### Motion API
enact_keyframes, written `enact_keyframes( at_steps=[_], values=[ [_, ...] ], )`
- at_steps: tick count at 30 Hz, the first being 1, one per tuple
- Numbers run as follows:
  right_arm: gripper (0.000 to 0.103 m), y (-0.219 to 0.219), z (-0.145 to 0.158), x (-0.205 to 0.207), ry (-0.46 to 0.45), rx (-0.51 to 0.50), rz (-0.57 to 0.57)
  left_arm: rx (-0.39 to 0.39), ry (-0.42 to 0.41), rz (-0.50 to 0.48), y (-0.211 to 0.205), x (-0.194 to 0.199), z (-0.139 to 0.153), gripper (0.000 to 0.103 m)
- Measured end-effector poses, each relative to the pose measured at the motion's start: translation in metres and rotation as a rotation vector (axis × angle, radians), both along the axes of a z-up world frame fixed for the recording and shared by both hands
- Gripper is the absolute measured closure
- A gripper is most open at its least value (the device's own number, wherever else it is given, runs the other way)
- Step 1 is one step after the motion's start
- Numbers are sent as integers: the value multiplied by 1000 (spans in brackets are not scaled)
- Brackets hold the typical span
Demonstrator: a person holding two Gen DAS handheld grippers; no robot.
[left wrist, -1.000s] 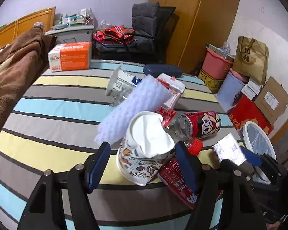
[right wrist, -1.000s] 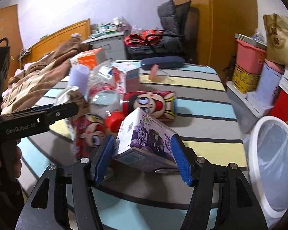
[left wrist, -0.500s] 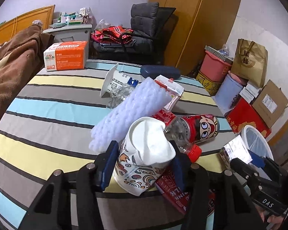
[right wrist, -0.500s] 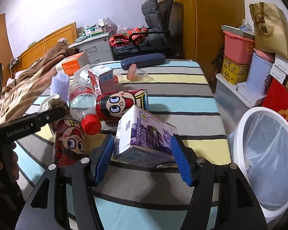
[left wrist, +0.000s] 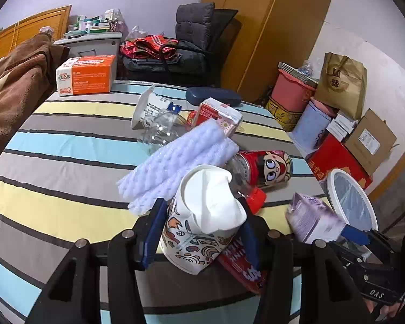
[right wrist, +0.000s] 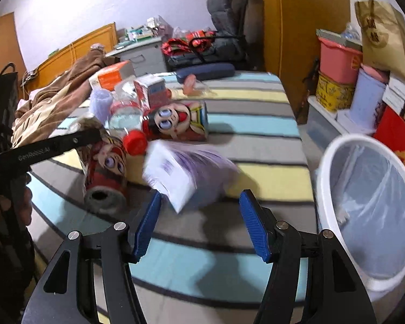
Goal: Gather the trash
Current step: 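Grasp the patterned paper cup with the left tool while the right tool grasps the purple grape milk carton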
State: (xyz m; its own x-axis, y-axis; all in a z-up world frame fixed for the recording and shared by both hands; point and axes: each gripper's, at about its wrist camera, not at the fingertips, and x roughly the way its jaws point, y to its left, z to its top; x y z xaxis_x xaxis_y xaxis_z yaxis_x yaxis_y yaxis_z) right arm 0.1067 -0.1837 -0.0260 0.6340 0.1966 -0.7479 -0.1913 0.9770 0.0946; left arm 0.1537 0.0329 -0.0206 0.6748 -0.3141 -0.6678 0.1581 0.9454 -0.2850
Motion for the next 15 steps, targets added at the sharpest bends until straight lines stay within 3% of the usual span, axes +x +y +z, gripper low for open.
enact_keyframes(
  at_steps=[2,7,15],
  values=[
    [41,-4,2,-2,8,13,-17,-3,0,1,-1,-1,0,49],
    [40,-9,8,5,1,172,-45,1,-2,-12,-4,-1,0,49],
    [40,23,-7,32,51,131,-90,34,-11,-19,-9,2,1,43]
  ],
)
